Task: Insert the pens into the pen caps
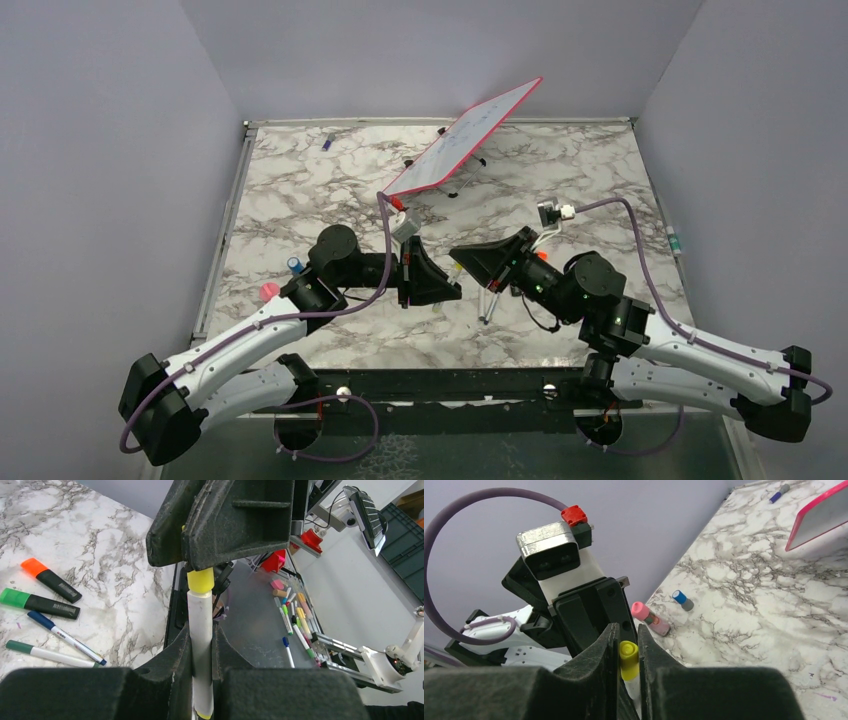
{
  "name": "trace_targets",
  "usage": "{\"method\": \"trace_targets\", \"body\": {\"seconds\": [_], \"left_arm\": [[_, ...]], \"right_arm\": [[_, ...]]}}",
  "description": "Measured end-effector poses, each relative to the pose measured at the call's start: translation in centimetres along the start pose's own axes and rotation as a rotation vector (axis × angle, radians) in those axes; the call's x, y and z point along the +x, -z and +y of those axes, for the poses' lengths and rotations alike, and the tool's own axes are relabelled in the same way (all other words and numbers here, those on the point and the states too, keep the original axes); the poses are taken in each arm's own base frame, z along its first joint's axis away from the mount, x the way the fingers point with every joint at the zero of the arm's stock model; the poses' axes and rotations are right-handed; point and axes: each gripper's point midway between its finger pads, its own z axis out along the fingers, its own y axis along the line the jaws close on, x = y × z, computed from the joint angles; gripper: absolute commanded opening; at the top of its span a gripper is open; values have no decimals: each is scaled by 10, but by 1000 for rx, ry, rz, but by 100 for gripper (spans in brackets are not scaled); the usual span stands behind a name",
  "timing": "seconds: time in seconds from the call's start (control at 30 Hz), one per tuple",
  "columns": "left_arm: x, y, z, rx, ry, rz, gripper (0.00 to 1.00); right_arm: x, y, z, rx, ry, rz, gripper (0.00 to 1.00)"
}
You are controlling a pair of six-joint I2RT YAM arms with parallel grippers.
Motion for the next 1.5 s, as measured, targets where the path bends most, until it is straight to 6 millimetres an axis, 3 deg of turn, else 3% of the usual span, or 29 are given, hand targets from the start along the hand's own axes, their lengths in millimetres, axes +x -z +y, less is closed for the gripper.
{"method": "trace_targets", "body": {"seconds": [0.3, 0.8, 1.5], "left_arm": [[-8, 1, -7, -23, 45, 33, 0], [-27, -8, -40, 116, 79, 113, 0], [-33, -12, -11, 43, 166, 223, 0]], "right_arm": [[0, 6, 9, -53, -42, 11, 4], [-14, 21, 44, -272, -56, -29, 1], [-15, 10, 12, -181, -103, -122, 1]]}}
